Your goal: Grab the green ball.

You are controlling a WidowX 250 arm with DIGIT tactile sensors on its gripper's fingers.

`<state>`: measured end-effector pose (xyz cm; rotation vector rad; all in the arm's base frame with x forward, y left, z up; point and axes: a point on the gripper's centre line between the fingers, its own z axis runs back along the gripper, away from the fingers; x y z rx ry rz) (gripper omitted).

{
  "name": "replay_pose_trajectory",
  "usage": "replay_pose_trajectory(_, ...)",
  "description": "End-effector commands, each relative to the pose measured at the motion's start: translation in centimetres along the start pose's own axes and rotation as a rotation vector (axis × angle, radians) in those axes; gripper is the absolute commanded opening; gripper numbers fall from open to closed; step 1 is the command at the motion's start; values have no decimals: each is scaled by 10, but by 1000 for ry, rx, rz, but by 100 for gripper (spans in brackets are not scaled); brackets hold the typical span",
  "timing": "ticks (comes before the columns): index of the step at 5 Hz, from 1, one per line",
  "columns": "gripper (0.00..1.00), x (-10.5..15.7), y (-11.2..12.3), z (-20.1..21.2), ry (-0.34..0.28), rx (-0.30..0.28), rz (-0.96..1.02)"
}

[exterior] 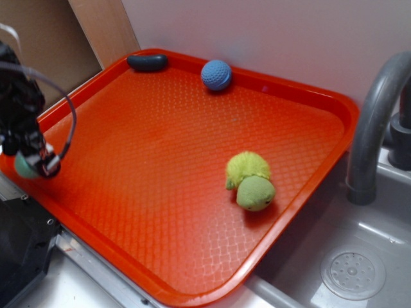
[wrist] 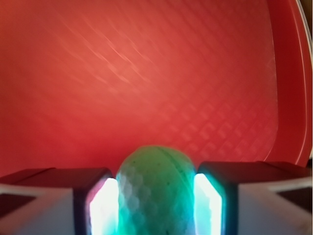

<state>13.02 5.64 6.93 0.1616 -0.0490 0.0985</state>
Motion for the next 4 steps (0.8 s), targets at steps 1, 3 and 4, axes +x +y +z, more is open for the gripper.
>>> replay_pose_trajectory(1, 0, 63, -18, 109, -109, -142, 119)
replay_pose_trajectory(3, 0, 83, -26, 191, -213, -167, 182)
replay_pose_trajectory(4, 0, 85, -29, 174, -210, -152, 182)
